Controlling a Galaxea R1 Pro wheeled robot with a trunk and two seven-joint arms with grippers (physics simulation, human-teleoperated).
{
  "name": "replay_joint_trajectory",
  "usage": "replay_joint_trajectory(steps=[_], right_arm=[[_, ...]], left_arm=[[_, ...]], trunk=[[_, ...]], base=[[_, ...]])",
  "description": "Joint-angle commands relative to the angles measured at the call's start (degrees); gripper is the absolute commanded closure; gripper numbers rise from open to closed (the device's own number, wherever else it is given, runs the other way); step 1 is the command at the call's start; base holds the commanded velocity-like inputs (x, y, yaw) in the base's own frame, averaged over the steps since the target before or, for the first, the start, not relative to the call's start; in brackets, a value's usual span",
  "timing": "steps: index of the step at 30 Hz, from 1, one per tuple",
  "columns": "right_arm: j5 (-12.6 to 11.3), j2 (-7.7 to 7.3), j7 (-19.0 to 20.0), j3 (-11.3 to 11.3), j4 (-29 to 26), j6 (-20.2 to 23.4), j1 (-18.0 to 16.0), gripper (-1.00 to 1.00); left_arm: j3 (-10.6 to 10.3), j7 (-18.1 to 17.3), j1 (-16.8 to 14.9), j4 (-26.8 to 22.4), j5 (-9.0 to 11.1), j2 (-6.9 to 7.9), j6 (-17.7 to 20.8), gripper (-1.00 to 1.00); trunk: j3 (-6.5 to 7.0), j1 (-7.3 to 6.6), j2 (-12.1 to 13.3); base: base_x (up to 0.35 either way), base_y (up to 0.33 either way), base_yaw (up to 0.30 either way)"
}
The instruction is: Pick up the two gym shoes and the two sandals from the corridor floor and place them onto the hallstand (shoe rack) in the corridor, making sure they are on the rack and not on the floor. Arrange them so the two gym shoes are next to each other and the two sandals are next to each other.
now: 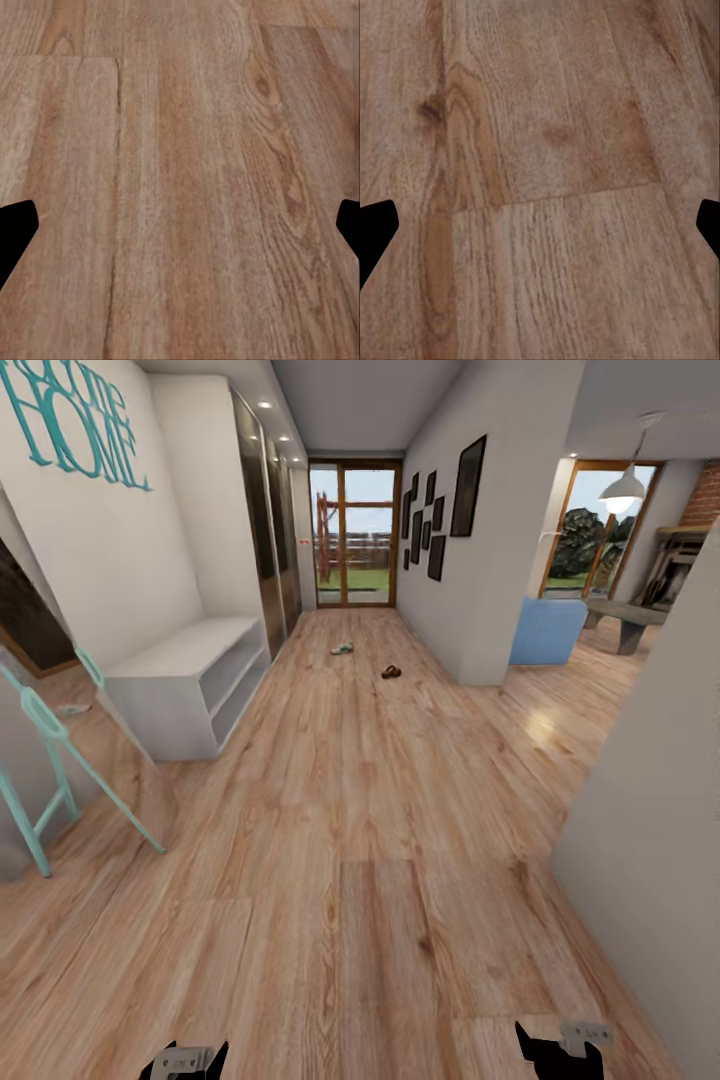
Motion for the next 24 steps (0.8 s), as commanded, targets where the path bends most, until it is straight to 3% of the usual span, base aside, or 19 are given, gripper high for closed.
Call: replay_joint_trajectory(steps=[1,24], right_arm=[[0.0,0.01,0.5,-0.5,0.1,-0.1,0.0,-1.00],[0.0,-0.08,0.5,-0.5,0.1,-0.1,0.0,-1.00]], left_arm=[[0.2,-0.6,0.0,0.0,0.6,-0.01,0.0,-1.00],[0.2,-0.6,0.0,0.0,0.6,-0.01,0.0,-1.00]], trunk=[[-0.04,0.03,0.0],[0.00,0.03,0.0]], base=[[0.340,0.000,-0.150],[0.340,0.000,-0.024]])
